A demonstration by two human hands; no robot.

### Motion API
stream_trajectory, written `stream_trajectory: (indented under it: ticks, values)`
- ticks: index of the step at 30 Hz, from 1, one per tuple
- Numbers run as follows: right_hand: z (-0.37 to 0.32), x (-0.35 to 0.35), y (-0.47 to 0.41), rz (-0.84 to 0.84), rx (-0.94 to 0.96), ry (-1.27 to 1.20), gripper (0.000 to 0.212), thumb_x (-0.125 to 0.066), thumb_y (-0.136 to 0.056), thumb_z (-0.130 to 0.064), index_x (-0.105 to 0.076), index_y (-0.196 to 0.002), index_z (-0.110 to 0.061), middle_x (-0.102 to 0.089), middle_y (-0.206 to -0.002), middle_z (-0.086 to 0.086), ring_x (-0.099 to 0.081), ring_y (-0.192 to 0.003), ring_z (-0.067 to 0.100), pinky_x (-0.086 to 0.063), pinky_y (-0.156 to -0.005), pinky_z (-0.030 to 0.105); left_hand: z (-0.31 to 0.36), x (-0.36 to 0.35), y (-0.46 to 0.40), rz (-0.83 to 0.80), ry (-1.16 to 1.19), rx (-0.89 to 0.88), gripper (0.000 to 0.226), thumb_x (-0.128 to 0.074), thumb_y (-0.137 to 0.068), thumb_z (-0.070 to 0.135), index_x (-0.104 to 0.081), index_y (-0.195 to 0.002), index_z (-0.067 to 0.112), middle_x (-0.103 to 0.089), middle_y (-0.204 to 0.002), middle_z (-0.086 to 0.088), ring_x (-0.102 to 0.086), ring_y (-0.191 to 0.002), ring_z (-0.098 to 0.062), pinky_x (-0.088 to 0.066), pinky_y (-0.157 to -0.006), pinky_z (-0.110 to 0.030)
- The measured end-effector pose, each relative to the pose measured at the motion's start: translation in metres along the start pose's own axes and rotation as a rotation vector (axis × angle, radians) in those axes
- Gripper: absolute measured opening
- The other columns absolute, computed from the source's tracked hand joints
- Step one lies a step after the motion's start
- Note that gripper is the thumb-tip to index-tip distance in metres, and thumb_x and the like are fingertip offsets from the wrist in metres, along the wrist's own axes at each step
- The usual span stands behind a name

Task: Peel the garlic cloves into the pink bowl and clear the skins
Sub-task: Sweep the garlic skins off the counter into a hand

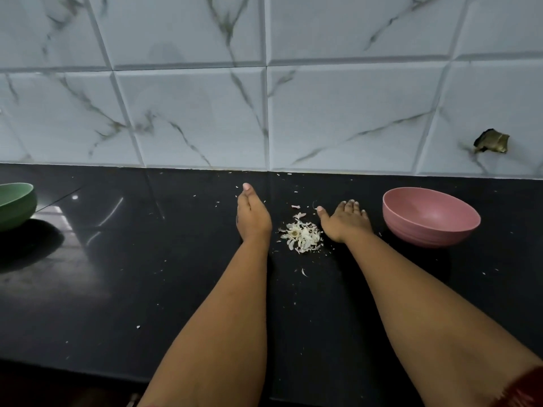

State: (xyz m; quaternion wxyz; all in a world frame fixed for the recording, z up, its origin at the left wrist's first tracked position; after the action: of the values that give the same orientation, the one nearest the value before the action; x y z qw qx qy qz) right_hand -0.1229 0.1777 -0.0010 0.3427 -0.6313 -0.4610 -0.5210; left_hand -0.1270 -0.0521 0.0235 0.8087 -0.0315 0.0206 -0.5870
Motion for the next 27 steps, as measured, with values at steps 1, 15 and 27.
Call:
stream_trajectory:
  ticks: [1,15,27]
  values:
    - [-0.010,-0.001,-0.004,-0.022,0.056,0.005,0.084,-0.006,-0.096,-0.063,0.001,-0.152,-0.001,0.004,-0.161,0.017,0.004,-0.149,0.027,-0.001,-0.120,0.041,-0.001,-0.001,-0.001,0.007,0.000,0.005,0.063,-0.017,-0.100,0.059,-0.040,-0.144,0.020,-0.046,-0.147,-0.002,-0.038,-0.137,-0.024,-0.027,-0.114,-0.040]
    - [-0.015,0.013,-0.045,0.065,0.188,-0.102,0.069,-0.021,-0.100,-0.054,-0.017,-0.153,-0.008,-0.006,-0.162,0.010,0.003,-0.149,0.025,-0.005,-0.119,0.044,-0.007,-0.011,-0.008,-0.004,0.135,0.043,0.069,-0.012,-0.097,0.065,-0.047,-0.137,0.021,-0.059,-0.127,0.004,-0.049,-0.121,-0.015,-0.031,-0.109,-0.038]
    - [-0.109,-0.010,-0.046,-0.231,0.488,-0.241,0.054,-0.023,-0.104,-0.043,-0.024,-0.151,-0.017,-0.016,-0.160,0.002,-0.011,-0.148,0.015,-0.007,-0.119,0.032,-0.021,-0.015,-0.024,0.035,0.247,0.091,0.073,-0.012,-0.095,0.067,-0.046,-0.139,0.020,-0.059,-0.130,0.004,-0.049,-0.125,-0.014,-0.030,-0.112,-0.039]
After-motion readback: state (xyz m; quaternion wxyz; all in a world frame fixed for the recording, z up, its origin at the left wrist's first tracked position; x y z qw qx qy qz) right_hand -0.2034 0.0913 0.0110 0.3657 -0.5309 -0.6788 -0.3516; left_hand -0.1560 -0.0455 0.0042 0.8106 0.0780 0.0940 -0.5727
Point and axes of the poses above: each hand's wrist, its own y-axis away from the middle knuckle, its own x-axis out of the back of the hand, z = x × y, the point moved 8 cm from there along -y, towards the middle knuckle
